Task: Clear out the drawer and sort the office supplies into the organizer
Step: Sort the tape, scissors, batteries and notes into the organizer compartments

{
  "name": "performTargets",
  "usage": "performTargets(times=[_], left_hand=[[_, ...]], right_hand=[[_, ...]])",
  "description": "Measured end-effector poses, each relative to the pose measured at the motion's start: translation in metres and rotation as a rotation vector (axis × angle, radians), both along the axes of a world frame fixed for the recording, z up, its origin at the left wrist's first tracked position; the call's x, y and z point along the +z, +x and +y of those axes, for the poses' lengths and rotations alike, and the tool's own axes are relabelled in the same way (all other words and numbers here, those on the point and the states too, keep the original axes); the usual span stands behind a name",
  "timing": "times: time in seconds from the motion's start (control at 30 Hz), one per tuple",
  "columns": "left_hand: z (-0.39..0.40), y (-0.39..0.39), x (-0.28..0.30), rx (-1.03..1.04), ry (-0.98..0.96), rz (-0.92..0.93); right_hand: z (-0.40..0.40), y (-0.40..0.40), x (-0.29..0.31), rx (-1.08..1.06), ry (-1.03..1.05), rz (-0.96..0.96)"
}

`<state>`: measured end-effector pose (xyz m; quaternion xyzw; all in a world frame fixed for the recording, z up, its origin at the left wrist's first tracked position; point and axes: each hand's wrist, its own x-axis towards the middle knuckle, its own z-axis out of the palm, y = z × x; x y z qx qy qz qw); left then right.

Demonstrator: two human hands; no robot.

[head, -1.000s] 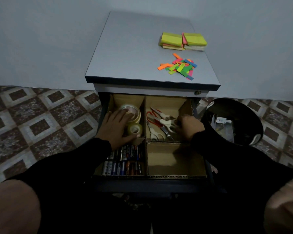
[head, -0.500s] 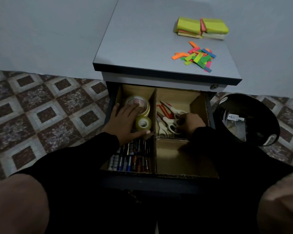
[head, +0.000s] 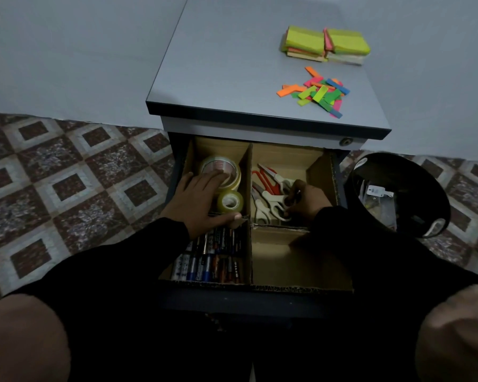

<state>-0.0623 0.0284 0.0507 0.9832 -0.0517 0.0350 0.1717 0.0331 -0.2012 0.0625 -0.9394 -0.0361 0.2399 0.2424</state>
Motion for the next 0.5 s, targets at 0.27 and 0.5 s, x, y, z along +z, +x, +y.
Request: performTargets(times=[0.27,0.5], left_hand=[[-0.001,0.0,0.0,0.001,0.0,0.018],[-0.001,-0.001,0.001,0.003,-0.006,0.014]], right_hand=[[-0.004,0.005,-0.008,0.009,-0.038,-0.022],[-0.001,0.008,-0.01,0.08,-0.15,-0.03]])
